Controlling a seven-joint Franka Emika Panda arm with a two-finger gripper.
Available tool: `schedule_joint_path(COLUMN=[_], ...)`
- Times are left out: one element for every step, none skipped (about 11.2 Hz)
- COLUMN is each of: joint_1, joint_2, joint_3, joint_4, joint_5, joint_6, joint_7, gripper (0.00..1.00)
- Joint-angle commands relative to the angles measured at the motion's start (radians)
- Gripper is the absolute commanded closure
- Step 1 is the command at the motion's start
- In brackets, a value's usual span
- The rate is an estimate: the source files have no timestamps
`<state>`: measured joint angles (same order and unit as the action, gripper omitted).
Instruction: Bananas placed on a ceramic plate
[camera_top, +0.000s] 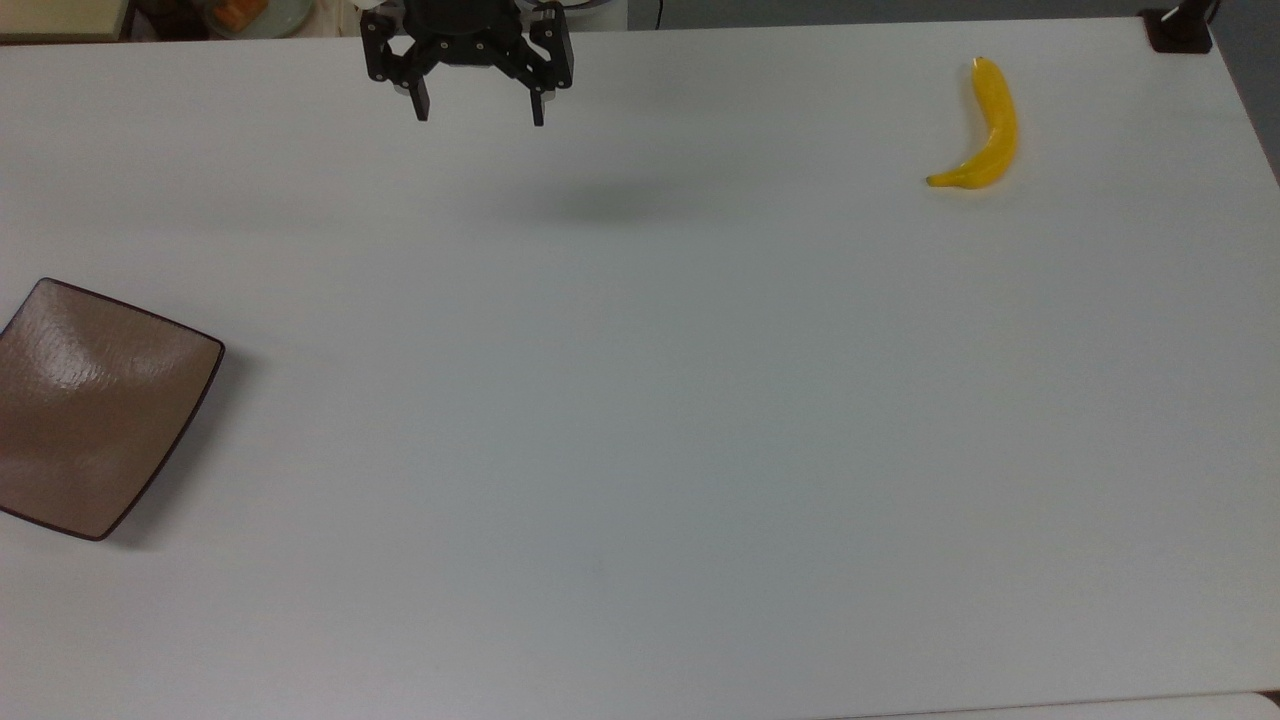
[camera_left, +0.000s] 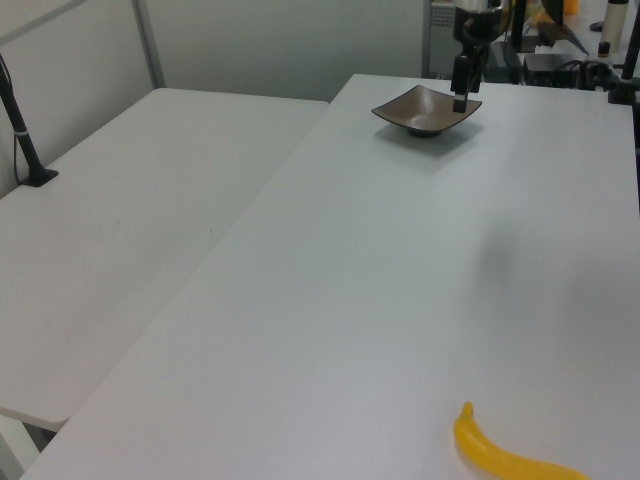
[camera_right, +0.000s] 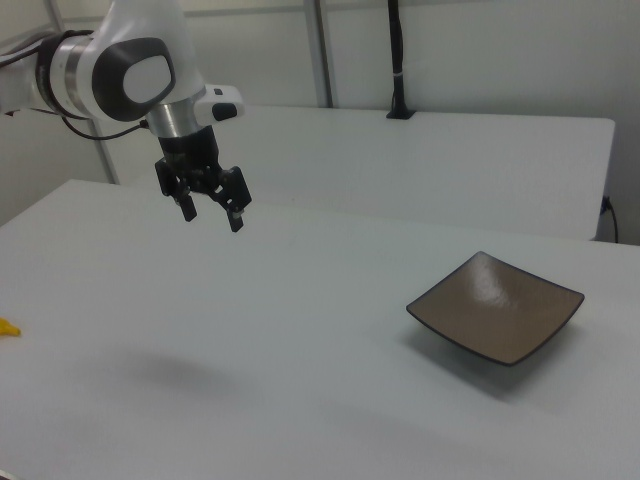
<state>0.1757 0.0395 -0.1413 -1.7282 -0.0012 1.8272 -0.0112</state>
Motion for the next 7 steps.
schedule_joint_path(joint_1=[0.007, 0.007, 0.007, 0.007, 0.016, 0.037, 0.05], joint_2=[-0.013, -0.015, -0.013, -0.013, -0.01, -0.003, 0.003], joint_3=[0.031, 0.046, 0.064, 0.098, 0.129, 0.149, 0.158], joint_4=[-0.024, -0.025, -0.028, -0.034, -0.037, -0.039, -0.037], joint_5=[0.017, 0.017, 0.017, 0.017, 0.021, 0.052, 0.07], joint_6=[0.024, 0.024, 0.024, 0.027, 0.029, 0.029, 0.029], joint_7=[0.011, 0.031, 0.048, 0.063, 0.071, 0.098, 0.131], gripper=[0.0, 0.0, 0.0, 0.0, 0.0, 0.0, 0.0])
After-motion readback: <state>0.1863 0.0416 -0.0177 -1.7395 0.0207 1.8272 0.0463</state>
